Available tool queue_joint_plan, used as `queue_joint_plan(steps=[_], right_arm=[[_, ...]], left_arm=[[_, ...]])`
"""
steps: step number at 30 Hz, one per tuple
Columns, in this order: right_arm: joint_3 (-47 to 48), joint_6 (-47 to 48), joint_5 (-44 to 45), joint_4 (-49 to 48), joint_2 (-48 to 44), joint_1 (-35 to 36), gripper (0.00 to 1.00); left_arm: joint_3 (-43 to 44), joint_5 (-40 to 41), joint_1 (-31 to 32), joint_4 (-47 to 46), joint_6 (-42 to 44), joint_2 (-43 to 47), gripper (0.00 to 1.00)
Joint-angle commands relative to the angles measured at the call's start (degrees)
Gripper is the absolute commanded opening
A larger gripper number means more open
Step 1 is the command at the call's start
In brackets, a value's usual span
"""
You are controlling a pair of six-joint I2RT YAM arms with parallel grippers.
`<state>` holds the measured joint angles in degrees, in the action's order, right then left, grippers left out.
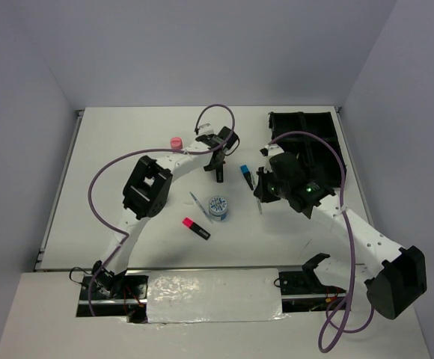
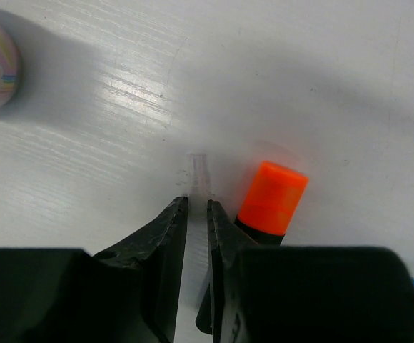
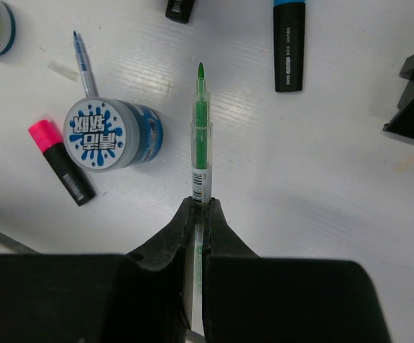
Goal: Sort the stationery into containers
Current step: Close the pen cap on the pen.
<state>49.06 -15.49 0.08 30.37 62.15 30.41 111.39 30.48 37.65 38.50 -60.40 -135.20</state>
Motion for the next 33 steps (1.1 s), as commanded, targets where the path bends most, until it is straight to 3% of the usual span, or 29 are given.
queue_joint_plan(steps=[1,8,14,22,24,27,28,33], right_arm=[[-0.5,0.8,-2.0,-2.9,-1.7,-0.3,0.0],[-1.0,0.8,-2.4,-3.4,-1.1,-0.2,0.0],[-0.4,0.9,-2.2,-3.1,-1.1,-0.3,0.0],[-0.4,0.8,-2.1,-3.0,-1.2,-0.2,0.0],[-0.5,0.8,-2.2,-2.9,-1.2,-0.3,0.0],[-0.5,0.8,-2.7,-3.2,-1.6,-0.2,0.0],[-0.6,0.9,-3.1,-3.3,-1.8,-0.2,0.0],[-1.5,0.8,-7.4,-5.7,-2.6,-0.2,0.0]], left_arm=[[-4.4,-3.8,-0.3,2.5,-1.7,-2.4,0.31],[-6.3,-4.8,-2.1,0.1,0.0,-1.9,0.42],[-6.1,-4.5,-2.8,-0.6,1.1,-1.8,0.41],[-5.7,-4.3,-2.9,0.2,1.5,-2.5,0.32],[-6.3,-4.6,-2.8,0.0,2.2,-2.5,0.25],[-7.0,-5.9,-2.8,-0.2,3.8,-2.8,0.02],[-8.2,-6.7,-2.8,-0.5,4.1,-2.4,0.0],[-17.9,-11.5,-2.6,-8.6,5.8,4.4,0.0]])
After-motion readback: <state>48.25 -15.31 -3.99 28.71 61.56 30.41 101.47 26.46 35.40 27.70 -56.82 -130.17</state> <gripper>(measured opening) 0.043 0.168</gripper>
